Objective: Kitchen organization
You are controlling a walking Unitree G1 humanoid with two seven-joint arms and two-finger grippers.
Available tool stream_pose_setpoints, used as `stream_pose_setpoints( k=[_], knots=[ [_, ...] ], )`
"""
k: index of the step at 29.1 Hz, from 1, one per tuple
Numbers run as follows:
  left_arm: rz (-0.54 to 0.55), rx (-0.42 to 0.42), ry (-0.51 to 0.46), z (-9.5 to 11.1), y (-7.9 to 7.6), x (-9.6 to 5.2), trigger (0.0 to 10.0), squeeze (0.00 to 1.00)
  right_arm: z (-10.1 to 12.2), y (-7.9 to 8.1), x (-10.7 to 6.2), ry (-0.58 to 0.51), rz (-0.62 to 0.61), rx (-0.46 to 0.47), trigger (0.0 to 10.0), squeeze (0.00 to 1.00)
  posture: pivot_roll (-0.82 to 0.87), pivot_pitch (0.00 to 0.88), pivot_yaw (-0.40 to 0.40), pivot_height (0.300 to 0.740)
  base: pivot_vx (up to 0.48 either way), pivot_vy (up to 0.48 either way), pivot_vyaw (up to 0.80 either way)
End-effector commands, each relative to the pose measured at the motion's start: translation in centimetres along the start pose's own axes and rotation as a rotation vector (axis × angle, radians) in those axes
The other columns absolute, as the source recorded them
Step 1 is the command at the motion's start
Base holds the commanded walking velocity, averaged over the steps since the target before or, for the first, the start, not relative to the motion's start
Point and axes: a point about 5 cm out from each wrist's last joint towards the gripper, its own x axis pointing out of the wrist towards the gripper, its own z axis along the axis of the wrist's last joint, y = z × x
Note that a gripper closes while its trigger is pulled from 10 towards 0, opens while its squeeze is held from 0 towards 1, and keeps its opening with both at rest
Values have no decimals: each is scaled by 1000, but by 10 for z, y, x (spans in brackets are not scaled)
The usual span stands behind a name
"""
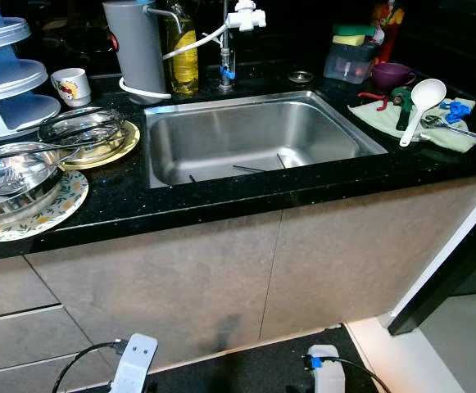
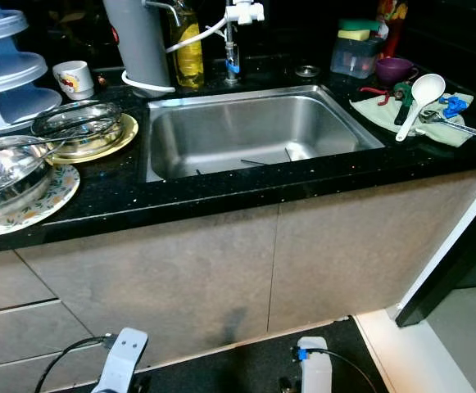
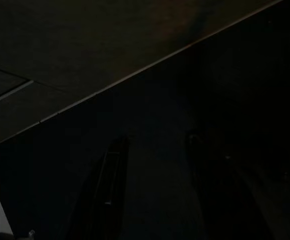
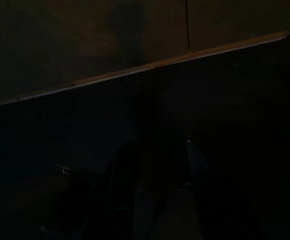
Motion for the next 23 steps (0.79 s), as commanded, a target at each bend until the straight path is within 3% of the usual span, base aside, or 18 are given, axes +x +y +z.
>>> stream_pose_setpoints(
  k=[1, 23],
  knots=[
    [3, 13, 27, -8, 3, -1, 10000, 0, -6, 3, -1, 18, 5, 9, 10000, 0, -38, 162, -10, 740, 0, 330, 0],
    [17, 11, 28, -5, 10, 1, 10000, 0, -3, 3, 1, 13, 6, 12, 10000, 0, -31, 163, -11, 740, 0, 338, 0]
  ],
)
